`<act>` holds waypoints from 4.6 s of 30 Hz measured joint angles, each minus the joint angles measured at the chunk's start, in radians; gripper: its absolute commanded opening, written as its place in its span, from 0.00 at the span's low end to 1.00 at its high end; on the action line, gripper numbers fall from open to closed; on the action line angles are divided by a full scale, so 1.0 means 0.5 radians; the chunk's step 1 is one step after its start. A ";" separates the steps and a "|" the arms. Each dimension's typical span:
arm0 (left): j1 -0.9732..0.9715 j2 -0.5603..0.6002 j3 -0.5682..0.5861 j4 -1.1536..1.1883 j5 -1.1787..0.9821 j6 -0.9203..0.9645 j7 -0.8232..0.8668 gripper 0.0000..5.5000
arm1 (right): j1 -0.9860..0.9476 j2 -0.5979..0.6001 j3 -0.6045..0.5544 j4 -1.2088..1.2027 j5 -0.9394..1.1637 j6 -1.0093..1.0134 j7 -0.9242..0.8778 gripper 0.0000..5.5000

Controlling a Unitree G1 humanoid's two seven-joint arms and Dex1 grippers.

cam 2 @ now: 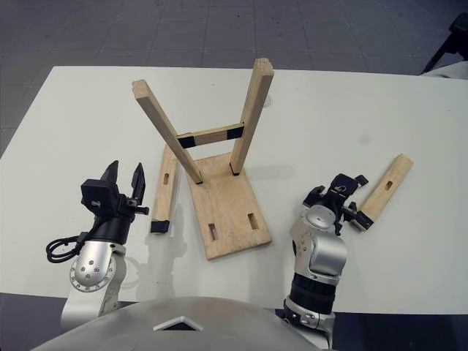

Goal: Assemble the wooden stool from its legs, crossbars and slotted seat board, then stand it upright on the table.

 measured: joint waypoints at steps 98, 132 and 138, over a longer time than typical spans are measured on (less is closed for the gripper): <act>-0.393 0.364 0.003 -0.049 -2.589 0.794 -0.122 0.08 | 0.936 -1.187 0.793 -0.889 0.806 -1.601 2.319 0.45; -0.486 1.177 -0.283 0.018 -1.651 0.226 -1.804 0.08 | 0.156 -2.086 0.175 -0.856 2.351 -0.342 2.843 0.84; -0.504 1.164 -0.307 0.019 -1.649 0.232 -1.791 0.08 | 0.026 -1.979 0.355 -0.861 2.310 -0.318 2.748 0.84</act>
